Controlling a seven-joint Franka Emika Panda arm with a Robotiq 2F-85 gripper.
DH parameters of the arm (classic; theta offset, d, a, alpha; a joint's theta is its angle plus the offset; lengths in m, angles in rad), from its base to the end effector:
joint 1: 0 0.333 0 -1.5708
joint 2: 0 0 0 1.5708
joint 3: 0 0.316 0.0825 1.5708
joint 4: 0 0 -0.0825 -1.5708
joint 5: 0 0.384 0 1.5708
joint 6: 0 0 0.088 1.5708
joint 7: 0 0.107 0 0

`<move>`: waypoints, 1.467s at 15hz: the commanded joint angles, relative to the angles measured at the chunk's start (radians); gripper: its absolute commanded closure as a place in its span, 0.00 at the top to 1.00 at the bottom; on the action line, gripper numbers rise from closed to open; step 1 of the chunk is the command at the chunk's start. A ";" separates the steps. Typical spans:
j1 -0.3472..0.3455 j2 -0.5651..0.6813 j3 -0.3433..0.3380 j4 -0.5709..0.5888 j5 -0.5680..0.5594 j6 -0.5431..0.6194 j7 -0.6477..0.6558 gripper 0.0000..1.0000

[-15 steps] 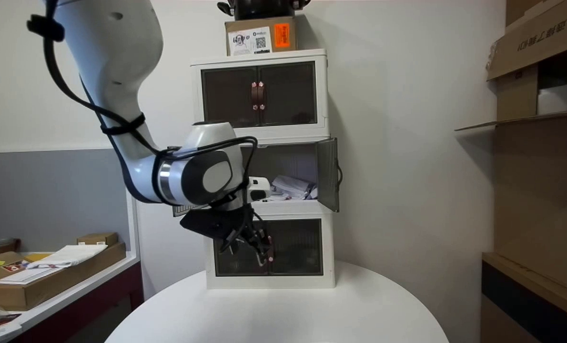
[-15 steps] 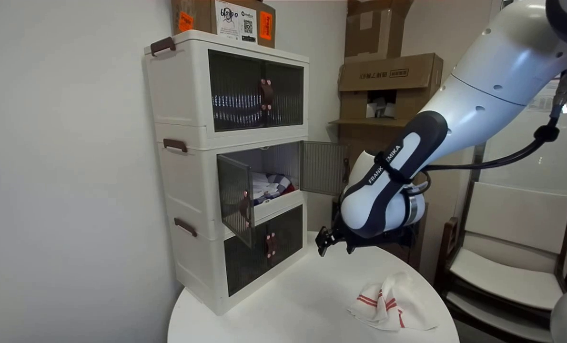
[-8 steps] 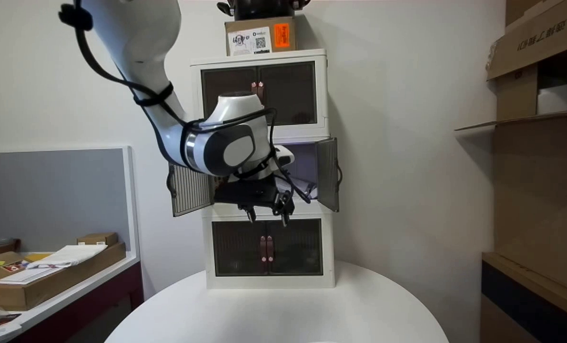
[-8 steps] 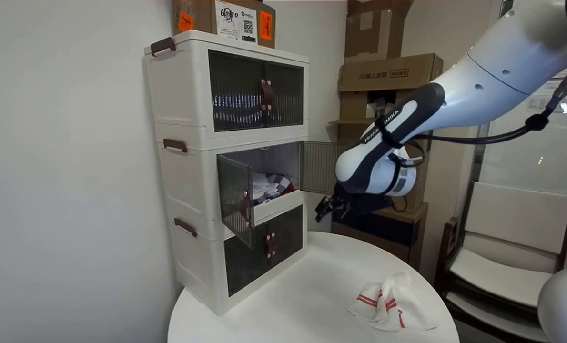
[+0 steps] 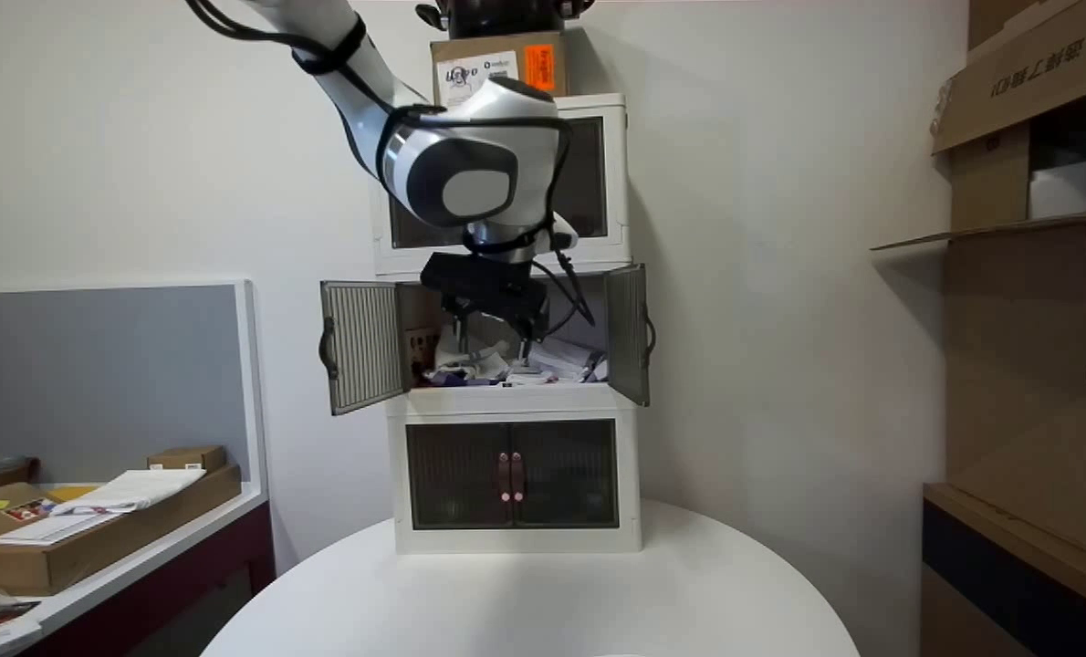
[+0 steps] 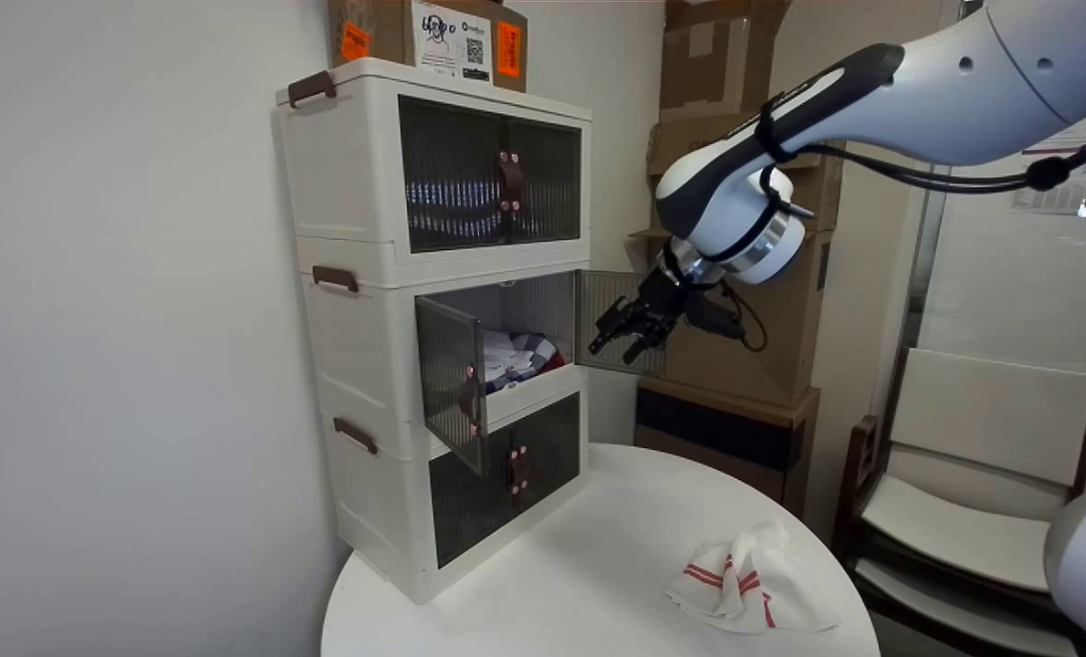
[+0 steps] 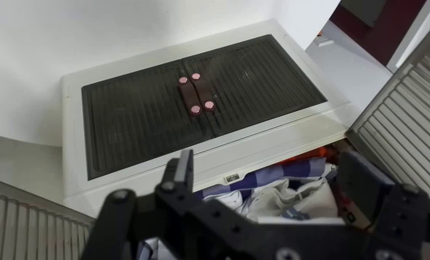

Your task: Remove one white towel from the middle cabinet

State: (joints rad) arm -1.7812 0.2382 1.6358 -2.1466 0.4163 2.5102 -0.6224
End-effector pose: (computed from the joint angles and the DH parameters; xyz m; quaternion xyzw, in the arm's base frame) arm 0.5575 -0.1112 0.4448 -0.9478 -0.0649 -0.2531 0.1828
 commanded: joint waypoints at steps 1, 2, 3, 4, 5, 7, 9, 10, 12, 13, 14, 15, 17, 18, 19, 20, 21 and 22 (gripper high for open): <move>-0.258 -0.017 0.227 0.033 -0.074 -0.091 0.060 1.00; -0.071 0.089 0.070 0.007 -0.167 -0.022 0.103 1.00; -0.106 0.093 0.099 0.011 -0.190 -0.028 0.118 1.00; -0.124 0.094 0.115 0.012 -0.199 -0.030 0.125 1.00; -0.129 0.093 0.119 0.012 -0.202 -0.031 0.126 1.00; -0.129 0.093 0.121 0.011 -0.203 -0.031 0.127 1.00; -0.128 0.091 0.121 0.011 -0.203 -0.031 0.127 1.00; -0.128 0.091 0.121 0.011 -0.203 -0.031 0.127 1.00; -0.127 0.090 0.120 0.011 -0.203 -0.031 0.127 1.00; -0.127 0.090 0.120 0.011 -0.203 -0.031 0.127 1.00; -0.127 0.090 0.120 0.011 -0.203 -0.031 0.127 1.00; -0.127 0.090 0.120 0.011 -0.203 -0.031 0.127 1.00; -0.127 0.090 0.120 0.011 -0.203 -0.031 0.127 1.00; -0.127 0.090 0.120 0.011 -0.203 -0.031 0.127 1.00; -0.127 0.090 0.120 0.011 -0.203 -0.031 0.127 1.00; -0.127 0.090 0.120 0.011 -0.203 -0.031 0.127 1.00; -0.127 0.090 0.120 0.011 -0.203 -0.031 0.127 1.00; -0.127 0.090 0.120 0.011 -0.203 -0.031 0.127 1.00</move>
State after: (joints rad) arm -2.0260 0.2342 1.8507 -2.1274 0.3588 2.4481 -0.5900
